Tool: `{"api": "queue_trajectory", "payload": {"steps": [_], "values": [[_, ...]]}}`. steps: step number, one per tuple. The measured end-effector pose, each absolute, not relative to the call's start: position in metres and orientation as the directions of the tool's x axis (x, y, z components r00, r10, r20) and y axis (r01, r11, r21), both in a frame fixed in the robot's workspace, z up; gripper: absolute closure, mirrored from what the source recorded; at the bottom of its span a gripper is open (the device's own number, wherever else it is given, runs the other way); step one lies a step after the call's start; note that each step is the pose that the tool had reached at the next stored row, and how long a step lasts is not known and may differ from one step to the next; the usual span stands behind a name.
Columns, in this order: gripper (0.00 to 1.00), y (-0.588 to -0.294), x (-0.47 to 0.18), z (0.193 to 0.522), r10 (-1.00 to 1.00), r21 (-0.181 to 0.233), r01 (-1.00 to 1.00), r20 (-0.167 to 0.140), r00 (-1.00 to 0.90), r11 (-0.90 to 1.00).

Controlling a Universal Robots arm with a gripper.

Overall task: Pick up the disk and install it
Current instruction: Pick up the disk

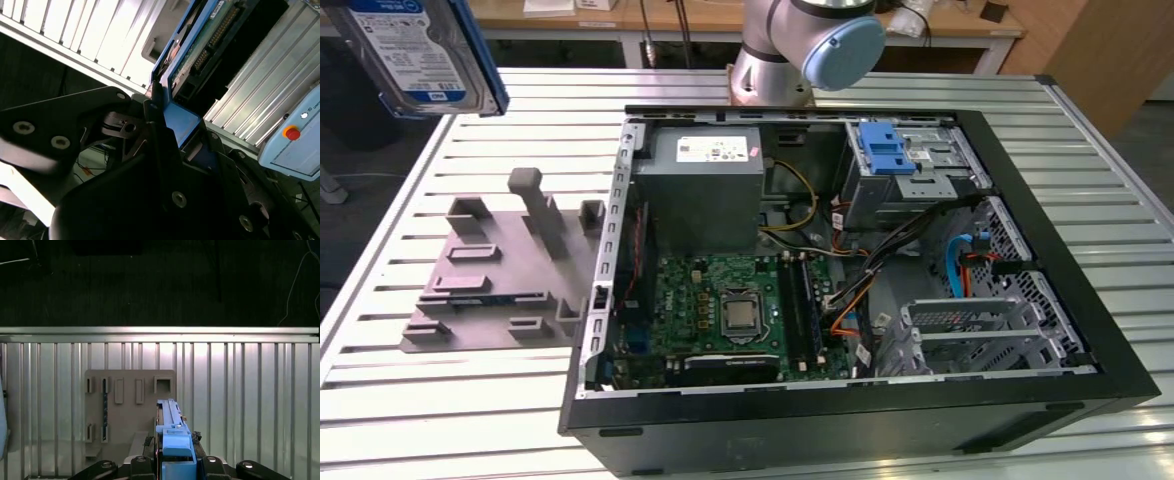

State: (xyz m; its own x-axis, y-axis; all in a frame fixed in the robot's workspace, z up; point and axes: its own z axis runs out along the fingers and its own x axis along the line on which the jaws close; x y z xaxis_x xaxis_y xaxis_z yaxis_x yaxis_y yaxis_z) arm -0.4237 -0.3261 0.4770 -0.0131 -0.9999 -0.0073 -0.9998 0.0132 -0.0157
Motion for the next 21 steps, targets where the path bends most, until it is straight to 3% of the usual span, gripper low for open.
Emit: {"api": "queue_trajectory", "payload": {"steps": [21], "values": [[0.63,-0.34,-0.405,0.48,-1.0,-0.011,-1.0,-0.007,-0.015,0.015]]}}
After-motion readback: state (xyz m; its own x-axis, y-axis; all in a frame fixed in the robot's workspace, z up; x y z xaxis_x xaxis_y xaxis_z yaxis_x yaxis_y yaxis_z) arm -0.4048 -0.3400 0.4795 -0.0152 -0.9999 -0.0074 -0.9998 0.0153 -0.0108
